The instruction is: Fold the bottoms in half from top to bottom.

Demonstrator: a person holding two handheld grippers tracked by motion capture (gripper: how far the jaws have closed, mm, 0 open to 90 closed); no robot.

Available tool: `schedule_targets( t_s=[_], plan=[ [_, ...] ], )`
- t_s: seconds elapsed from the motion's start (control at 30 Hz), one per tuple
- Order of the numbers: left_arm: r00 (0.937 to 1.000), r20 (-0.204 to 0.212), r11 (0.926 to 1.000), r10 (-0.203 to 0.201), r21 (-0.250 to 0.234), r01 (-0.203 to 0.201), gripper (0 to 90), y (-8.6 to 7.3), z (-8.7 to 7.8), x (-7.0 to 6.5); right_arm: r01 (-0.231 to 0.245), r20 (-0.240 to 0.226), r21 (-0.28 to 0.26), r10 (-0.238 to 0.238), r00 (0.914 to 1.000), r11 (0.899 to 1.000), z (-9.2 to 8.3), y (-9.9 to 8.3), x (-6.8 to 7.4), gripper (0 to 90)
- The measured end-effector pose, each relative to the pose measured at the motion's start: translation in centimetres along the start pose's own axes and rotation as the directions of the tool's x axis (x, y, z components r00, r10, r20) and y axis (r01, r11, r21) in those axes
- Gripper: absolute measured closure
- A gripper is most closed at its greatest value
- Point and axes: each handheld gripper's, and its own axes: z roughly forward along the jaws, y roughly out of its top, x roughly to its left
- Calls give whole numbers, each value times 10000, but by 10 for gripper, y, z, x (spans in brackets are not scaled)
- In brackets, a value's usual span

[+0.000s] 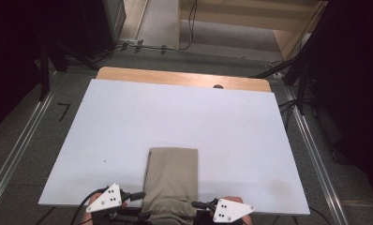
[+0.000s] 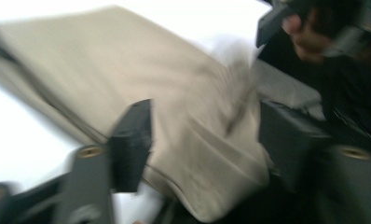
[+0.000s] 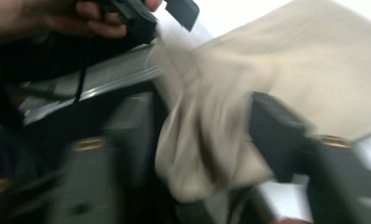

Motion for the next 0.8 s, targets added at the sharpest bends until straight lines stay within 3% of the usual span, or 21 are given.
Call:
schedule_targets(
  t_s=[0.07,0.13,0.2,0.3,0.37,0.43,0.5,0.6,0.67,0.7,0.8],
  plan=[
    [9993,-344,9997,-133,-188,126,211,12,-1,9,-334,449,-316,348,9984,9989,-4,7,-9,207],
    [9973,-722,9995,-144,-284,124,169,22,0,20,-538,886,-463,577,9944,9975,-6,14,-21,134],
    [9955,-866,9985,-392,-417,357,165,30,4,33,-909,1272,-608,981,9870,9940,-5,21,-34,132],
    [9906,-1195,9977,-672,-213,651,155,41,16,54,-1465,1642,-551,1537,9744,9877,1,28,-55,122],
    [9851,-1465,9957,-901,61,919,164,47,28,69,-1721,1646,-446,1772,9703,9841,7,32,-70,104],
    [9804,-1594,9926,-1158,179,1202,207,50,39,86,-2043,1979,-413,2084,9578,9780,13,35,-83,93],
    [9719,-1779,9861,-1544,328,1627,240,53,49,100,-2234,2325,-281,2237,9465,9743,20,38,-96,94],
    [9596,-2178,9777,-1780,716,1976,261,54,63,116,-2471,3071,228,2285,9238,9687,33,41,-114,142],
    [9539,-2394,9740,-1812,903,2077,324,54,67,121,-2755,3531,533,2400,9043,9598,41,41,-124,287],
    [9510,-2504,9724,-1816,981,2115,349,53,68,123,-2833,3515,634,2442,9038,9569,44,40,-130,344],
    [9533,-2530,9697,-1651,1346,2037,421,49,69,125,-3086,3742,779,2591,8904,9480,54,40,-142,373]
  ],
)
